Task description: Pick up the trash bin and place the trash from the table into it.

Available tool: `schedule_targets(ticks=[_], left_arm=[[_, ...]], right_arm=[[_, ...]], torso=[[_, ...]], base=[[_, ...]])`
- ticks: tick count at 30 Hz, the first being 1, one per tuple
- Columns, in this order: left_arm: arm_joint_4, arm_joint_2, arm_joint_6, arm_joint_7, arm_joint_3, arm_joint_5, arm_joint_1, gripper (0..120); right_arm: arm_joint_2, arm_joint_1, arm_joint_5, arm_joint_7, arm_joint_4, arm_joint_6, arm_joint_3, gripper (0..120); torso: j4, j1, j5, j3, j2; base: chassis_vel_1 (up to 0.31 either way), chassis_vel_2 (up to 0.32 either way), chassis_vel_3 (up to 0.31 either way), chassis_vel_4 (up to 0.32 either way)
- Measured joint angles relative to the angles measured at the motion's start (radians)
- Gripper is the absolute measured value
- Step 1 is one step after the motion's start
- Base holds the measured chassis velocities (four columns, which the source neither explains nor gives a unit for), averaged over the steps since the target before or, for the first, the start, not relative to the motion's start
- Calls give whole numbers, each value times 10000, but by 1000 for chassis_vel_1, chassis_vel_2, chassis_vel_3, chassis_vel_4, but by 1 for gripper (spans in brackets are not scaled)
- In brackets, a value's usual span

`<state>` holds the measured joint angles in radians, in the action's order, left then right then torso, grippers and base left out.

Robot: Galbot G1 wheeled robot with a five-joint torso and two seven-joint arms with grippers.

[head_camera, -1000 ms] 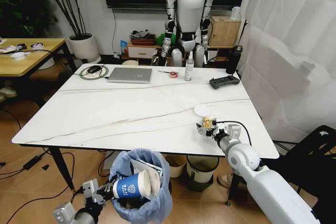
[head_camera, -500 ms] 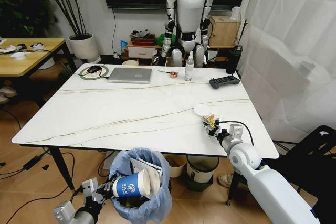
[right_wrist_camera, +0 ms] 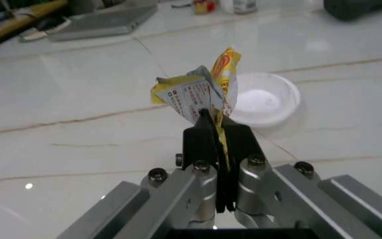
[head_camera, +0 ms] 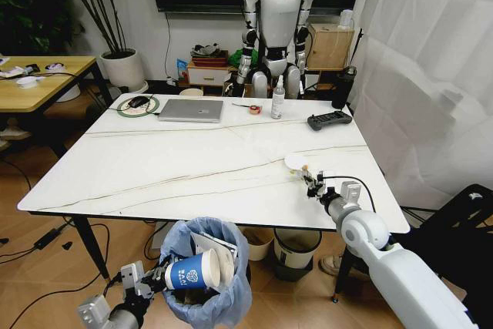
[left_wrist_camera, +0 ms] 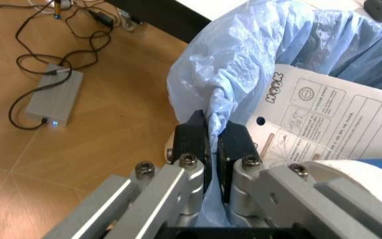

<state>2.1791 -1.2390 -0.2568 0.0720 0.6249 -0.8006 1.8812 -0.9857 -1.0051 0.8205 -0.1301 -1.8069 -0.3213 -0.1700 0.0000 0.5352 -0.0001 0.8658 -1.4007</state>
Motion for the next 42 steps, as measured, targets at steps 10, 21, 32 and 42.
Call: schedule_targets(ticks=[10, 21, 32, 42], left_arm=[[35, 11, 0, 4, 15, -60, 4, 0], [145, 11, -18, 40, 82, -106, 16, 0], [202, 52, -37, 93, 134, -141, 48, 0], [325, 255, -131, 337, 291, 156, 239, 0]], right_arm=[[692, -235, 1125, 1080, -2170, 1126, 1547, 0], [1030, 474, 566, 1879, -2962, 2064, 4719, 0], [716, 650, -475, 1969, -2083, 2376, 5893, 0], [401, 1117, -838, 2096, -1508, 2628, 6403, 0]], torso=[[0, 0, -2, 0, 0], [2, 0, -2, 0, 0], [-1, 1, 0, 0, 0], [1, 2, -1, 0, 0]], base=[[0, 0, 0, 0], [0, 0, 0, 0], [0, 0, 0, 0], [0, 0, 0, 0]])
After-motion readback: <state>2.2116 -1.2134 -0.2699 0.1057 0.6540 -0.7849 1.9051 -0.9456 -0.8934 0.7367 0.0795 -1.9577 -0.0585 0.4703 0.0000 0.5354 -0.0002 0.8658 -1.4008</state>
